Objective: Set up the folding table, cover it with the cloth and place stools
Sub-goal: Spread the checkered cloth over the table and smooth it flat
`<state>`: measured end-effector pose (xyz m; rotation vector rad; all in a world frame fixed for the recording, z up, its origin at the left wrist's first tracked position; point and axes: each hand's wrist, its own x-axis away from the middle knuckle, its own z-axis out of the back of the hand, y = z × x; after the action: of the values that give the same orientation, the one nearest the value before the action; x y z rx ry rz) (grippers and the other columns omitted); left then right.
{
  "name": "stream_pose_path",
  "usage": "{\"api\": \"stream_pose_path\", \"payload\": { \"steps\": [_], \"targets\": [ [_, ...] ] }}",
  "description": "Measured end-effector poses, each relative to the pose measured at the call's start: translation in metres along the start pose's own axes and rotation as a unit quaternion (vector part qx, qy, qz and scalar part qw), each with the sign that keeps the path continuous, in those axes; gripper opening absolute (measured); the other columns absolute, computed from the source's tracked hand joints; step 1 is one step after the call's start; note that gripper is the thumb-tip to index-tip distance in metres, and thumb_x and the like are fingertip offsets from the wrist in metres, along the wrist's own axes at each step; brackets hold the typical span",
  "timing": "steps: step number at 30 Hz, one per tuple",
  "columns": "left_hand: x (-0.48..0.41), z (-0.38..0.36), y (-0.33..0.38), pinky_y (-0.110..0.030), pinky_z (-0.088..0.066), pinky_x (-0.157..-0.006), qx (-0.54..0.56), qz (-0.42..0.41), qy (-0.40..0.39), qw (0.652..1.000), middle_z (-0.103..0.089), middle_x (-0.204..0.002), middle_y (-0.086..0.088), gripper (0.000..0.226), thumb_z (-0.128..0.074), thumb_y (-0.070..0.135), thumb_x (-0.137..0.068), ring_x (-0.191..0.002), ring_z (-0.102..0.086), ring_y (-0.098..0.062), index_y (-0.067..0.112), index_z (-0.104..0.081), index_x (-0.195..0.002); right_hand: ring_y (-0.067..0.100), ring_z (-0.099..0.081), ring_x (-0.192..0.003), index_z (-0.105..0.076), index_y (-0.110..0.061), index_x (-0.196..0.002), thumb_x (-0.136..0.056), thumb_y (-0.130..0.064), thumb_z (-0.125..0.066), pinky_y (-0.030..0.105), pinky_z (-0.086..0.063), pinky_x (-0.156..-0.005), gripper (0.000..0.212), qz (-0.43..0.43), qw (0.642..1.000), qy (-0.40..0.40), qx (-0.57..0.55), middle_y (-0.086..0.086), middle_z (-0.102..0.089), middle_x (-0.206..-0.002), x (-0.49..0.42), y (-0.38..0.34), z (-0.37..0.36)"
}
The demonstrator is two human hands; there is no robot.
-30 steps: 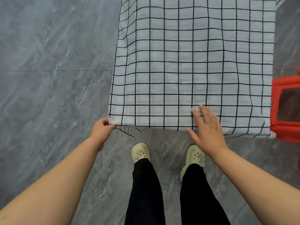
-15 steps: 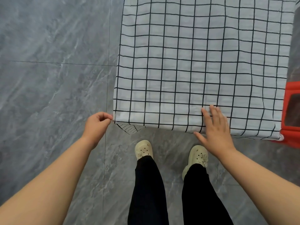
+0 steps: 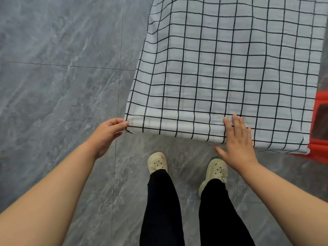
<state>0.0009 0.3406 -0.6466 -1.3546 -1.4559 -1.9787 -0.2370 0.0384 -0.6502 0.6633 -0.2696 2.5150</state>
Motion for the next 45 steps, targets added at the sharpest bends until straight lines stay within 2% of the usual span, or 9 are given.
{"api": "stream_pose_path", "payload": {
  "steps": [6, 10, 12, 15, 18, 22, 31, 37, 45],
  "targets": [
    [-0.008, -0.005, -0.014, -0.026, -0.035, -0.081, -0.191, 0.039, 0.05, 0.98, -0.062, -0.089, -0.001, 0.002, -0.063, 0.014, -0.088, -0.085, -0.052, -0.013, 0.015, -0.063, -0.09, 0.03, 0.018, -0.143, 0.01, -0.016, -0.148, -0.082, -0.055, -0.055, 0.053, 0.001, -0.114, 0.101, -0.001, 0.999, -0.014, 0.035, 0.014, 0.016, -0.156, -0.001, 0.0, -0.006],
    [-0.008, -0.041, 0.014, -0.029, -0.04, -0.086, -0.242, -0.118, 0.193, 0.943, -0.056, -0.113, -0.003, 0.034, -0.055, 0.018, -0.091, -0.102, -0.053, -0.018, 0.011, -0.05, -0.124, 0.03, 0.02, -0.142, 0.013, -0.016, -0.147, -0.083, -0.06, -0.049, 0.053, 0.004, -0.113, 0.099, -0.005, 1.0, -0.008, 0.026, 0.014, 0.018, -0.155, 0.0, -0.003, -0.011],
    [0.002, -0.073, 0.031, -0.032, -0.039, -0.096, -0.341, -0.267, 0.175, 0.884, -0.054, -0.122, -0.001, 0.039, -0.054, 0.02, -0.091, -0.111, -0.049, -0.018, 0.014, -0.047, -0.129, 0.027, 0.014, -0.144, 0.004, -0.019, -0.149, -0.087, -0.062, -0.038, 0.05, 0.003, -0.115, 0.086, -0.012, 1.0, 0.008, -0.016, 0.011, 0.009, -0.158, 0.003, -0.004, -0.007],
    [0.014, -0.134, 0.041, -0.048, -0.035, -0.105, -0.51, -0.461, 0.047, 0.724, -0.05, -0.136, -0.005, 0.046, -0.048, 0.029, -0.089, -0.125, -0.045, -0.026, 0.017, -0.048, -0.134, 0.025, -0.01, -0.142, -0.024, -0.022, -0.144, -0.088, -0.057, -0.028, 0.05, -0.013, -0.116, 0.066, -0.01, 0.993, 0.081, -0.086, 0.01, -0.017, -0.153, 0.003, 0.001, 0.007],
    [0.014, -0.188, 0.037, -0.05, -0.01, -0.116, -0.664, -0.405, -0.059, 0.626, -0.011, -0.159, -0.003, 0.062, -0.034, 0.046, -0.095, -0.145, -0.009, -0.024, 0.024, -0.016, -0.15, 0.027, -0.012, -0.142, -0.024, -0.022, -0.145, -0.09, -0.052, -0.029, 0.048, -0.015, -0.115, 0.063, -0.002, 0.986, 0.137, -0.095, 0.012, -0.018, -0.153, -0.015, 0.013, 0.019],
    [-0.001, -0.222, 0.029, -0.052, -0.004, -0.116, -0.713, -0.283, -0.049, 0.64, 0.012, -0.159, 0.003, 0.065, -0.026, 0.054, -0.095, -0.144, 0.015, -0.018, 0.029, -0.002, -0.15, 0.03, -0.008, -0.145, -0.024, -0.018, -0.146, -0.09, -0.049, -0.028, 0.049, -0.013, -0.117, 0.064, -0.041, 0.987, 0.129, -0.083, 0.014, -0.015, -0.156, -0.042, 0.064, 0.03],
    [-0.004, -0.291, 0.051, -0.047, -0.031, -0.103, -0.664, -0.321, 0.097, 0.668, -0.05, -0.134, -0.012, 0.049, -0.058, 0.04, -0.086, -0.123, -0.044, -0.033, 0.014, -0.051, -0.127, 0.031, -0.037, -0.129, -0.042, -0.019, -0.136, -0.085, -0.038, -0.06, 0.047, -0.037, -0.101, 0.057, 0.027, 0.992, 0.079, -0.09, 0.01, -0.039, -0.142, -0.042, 0.176, 0.046],
    [-0.008, -0.394, 0.06, -0.045, -0.008, -0.116, -0.715, -0.32, -0.002, 0.621, -0.011, -0.157, -0.003, 0.075, -0.043, 0.057, -0.088, -0.143, -0.01, -0.024, 0.026, -0.011, -0.149, 0.035, -0.041, -0.128, -0.046, -0.016, -0.133, -0.077, -0.038, -0.07, 0.047, -0.04, -0.099, 0.066, 0.007, 0.994, 0.067, -0.082, 0.015, -0.044, -0.139, -0.041, 0.245, 0.055],
    [-0.01, -0.418, 0.047, -0.052, 0.0, -0.115, -0.762, -0.255, -0.021, 0.594, 0.023, -0.156, -0.006, 0.104, -0.044, 0.073, -0.078, -0.143, 0.019, -0.028, 0.028, 0.021, -0.145, 0.017, -0.041, -0.13, -0.024, -0.018, -0.145, -0.078, -0.05, -0.065, 0.031, -0.035, -0.102, 0.084, -0.033, 0.957, -0.073, -0.278, -0.003, -0.042, -0.142, 0.004, 0.283, 0.019]
  ]
}}
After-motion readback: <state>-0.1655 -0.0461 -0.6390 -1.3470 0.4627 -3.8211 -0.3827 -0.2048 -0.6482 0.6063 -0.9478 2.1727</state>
